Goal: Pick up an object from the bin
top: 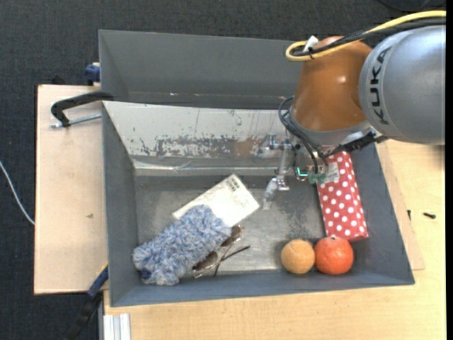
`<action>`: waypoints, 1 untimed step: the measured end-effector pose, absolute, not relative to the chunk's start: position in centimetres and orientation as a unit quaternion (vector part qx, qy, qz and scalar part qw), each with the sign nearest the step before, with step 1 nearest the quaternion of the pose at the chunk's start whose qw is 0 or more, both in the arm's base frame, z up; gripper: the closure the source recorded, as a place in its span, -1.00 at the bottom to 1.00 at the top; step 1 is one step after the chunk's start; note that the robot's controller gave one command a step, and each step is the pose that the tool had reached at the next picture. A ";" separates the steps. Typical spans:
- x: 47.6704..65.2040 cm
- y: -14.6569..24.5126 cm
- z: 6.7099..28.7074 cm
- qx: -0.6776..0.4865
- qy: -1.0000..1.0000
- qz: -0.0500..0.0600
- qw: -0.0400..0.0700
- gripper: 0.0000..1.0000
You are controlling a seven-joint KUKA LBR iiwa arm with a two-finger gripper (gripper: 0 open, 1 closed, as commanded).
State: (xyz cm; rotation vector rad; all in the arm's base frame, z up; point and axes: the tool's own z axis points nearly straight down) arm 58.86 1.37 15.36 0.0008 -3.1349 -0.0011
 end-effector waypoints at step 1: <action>59.0 1.4 15.9 0.000 -1.000 0.000 -0.001 -1.00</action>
Offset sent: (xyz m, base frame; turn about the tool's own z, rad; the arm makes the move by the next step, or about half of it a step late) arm -0.0350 0.0692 -0.0836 -0.3013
